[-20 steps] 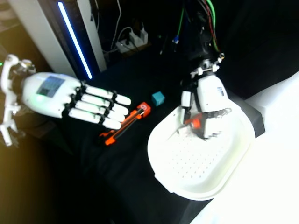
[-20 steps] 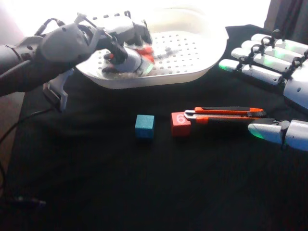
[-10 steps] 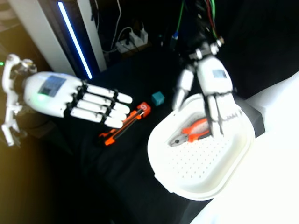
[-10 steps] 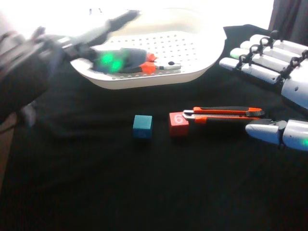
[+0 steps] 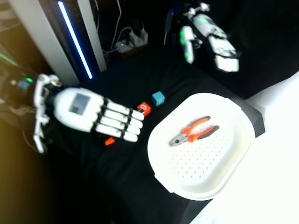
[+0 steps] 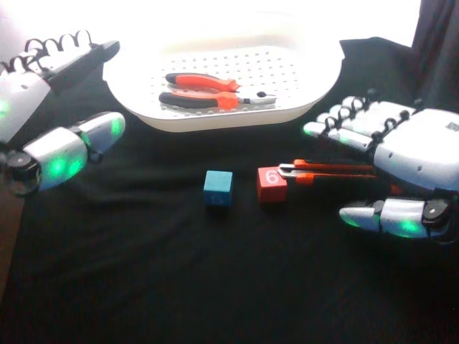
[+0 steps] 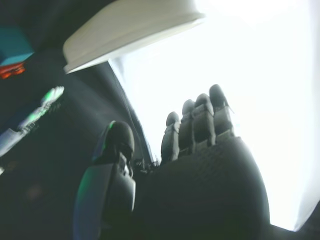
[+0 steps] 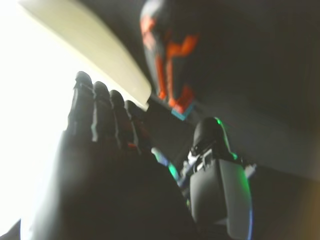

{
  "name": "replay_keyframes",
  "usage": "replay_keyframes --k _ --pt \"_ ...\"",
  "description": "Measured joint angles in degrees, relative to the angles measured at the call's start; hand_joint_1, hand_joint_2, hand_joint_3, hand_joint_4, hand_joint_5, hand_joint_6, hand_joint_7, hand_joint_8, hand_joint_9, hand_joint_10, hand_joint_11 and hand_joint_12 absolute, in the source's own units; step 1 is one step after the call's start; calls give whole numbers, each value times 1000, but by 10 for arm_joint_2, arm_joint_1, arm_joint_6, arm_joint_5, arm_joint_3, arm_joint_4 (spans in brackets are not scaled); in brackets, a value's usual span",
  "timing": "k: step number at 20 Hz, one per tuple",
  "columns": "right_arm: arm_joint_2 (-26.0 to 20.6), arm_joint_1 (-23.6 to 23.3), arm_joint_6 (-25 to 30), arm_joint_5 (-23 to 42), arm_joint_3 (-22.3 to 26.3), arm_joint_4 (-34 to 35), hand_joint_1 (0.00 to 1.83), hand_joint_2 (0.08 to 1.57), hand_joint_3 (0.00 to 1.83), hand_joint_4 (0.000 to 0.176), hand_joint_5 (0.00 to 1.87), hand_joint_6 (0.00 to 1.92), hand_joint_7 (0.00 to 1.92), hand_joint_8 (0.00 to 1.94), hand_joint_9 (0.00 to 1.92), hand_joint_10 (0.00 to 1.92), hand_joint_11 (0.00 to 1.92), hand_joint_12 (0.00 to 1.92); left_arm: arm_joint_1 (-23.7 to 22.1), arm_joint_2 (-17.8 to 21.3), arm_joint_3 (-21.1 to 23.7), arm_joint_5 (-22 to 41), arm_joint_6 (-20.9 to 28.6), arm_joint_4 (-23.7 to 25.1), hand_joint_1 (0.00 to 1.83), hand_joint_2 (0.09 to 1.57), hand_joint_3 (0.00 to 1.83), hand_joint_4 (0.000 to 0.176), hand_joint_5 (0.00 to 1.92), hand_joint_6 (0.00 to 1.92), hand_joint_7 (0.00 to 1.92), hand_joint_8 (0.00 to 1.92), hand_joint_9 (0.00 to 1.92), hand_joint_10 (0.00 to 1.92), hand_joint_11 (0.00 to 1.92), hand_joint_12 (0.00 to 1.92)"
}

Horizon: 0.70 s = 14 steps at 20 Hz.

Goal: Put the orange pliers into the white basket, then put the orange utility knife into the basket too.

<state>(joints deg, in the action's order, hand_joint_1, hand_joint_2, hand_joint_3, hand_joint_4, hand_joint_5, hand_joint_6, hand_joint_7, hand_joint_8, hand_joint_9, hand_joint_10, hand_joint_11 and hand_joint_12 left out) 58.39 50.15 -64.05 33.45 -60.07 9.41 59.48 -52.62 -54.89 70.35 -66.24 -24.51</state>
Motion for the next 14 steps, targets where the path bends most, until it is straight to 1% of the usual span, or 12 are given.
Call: replay_keyframes --k 1,2,3,4,5,6,7,10,11,12,13,14 --pt "8 0 0 -14 -9 4 675 1277 3 0 340 331 463 243 300 446 0 1103 4 0 2 16 0 -9 446 1406 0 16 200 2 232 4 215 12 0 704" --pt "15 -1 7 -17 -17 13 794 1340 11 33 502 1371 456 879 302 1070 7 1480 9 0 5 34 1 -15 463 1409 1 19 212 5 237 4 213 8 0 606" --pt "23 -9 6 -16 -24 10 804 1395 17 12 486 1706 456 1716 417 1751 300 1833 16 0 6 44 2 -16 476 1406 0 15 225 8 251 7 230 12 0 587" --pt "28 -17 2 -14 -30 8 845 1408 14 0 491 1775 595 1896 609 1887 522 1903 17 0 8 45 2 -16 471 1403 0 15 235 9 266 7 249 15 0 640" --pt "35 -22 -12 -14 -37 15 1144 1316 0 0 761 1892 850 1932 899 1914 925 1917 23 0 10 48 2 -15 483 1394 0 5 241 8 275 5 260 14 0 704" --pt "37 -23 -17 -16 -37 34 1260 1295 0 0 1000 1915 1122 1939 1189 1920 1241 1920 26 0 14 49 2 -17 504 1398 0 0 235 4 270 1 257 10 0 710" --pt "37 -30 -26 -19 -36 32 1326 1286 0 0 1091 1920 1231 1941 1314 1921 1373 1921 28 0 14 46 2 -18 528 1391 0 0 238 4 282 4 272 12 0 769" --pt "30 -37 -39 -11 -22 26 1452 1262 0 0 1121 1921 1324 1941 1432 1921 1412 1921 31 0 14 53 2 -18 551 1390 0 0 235 1 288 2 292 15 0 845" --pt "22 -37 -41 -7 -9 22 1445 1233 0 0 1115 1921 1329 1941 1446 1921 1432 1921 31 0 14 54 2 -18 530 1395 0 0 232 0 289 2 294 14 0 845" --pt "-2 -37 -40 5 20 -2 1395 1272 0 0 1049 1921 1312 1941 1415 1921 1378 1921 31 0 14 58 2 -19 521 1399 1 0 229 0 287 1 287 9 0 816" --pt "-21 -43 -39 23 38 -20 1373 1305 0 38 1008 1921 1306 1941 1387 1921 1352 1921 31 0 14 58 2 -21 522 1400 1 0 226 0 288 0 284 6 0 781" --pt "-35 -51 -39 47 48 -31 1359 1296 0 49 1049 1921 1289 1941 1371 1921 1365 1921 33 0 14 61 2 -20 514 1402 1 7 224 0 289 1 285 5 0 758"
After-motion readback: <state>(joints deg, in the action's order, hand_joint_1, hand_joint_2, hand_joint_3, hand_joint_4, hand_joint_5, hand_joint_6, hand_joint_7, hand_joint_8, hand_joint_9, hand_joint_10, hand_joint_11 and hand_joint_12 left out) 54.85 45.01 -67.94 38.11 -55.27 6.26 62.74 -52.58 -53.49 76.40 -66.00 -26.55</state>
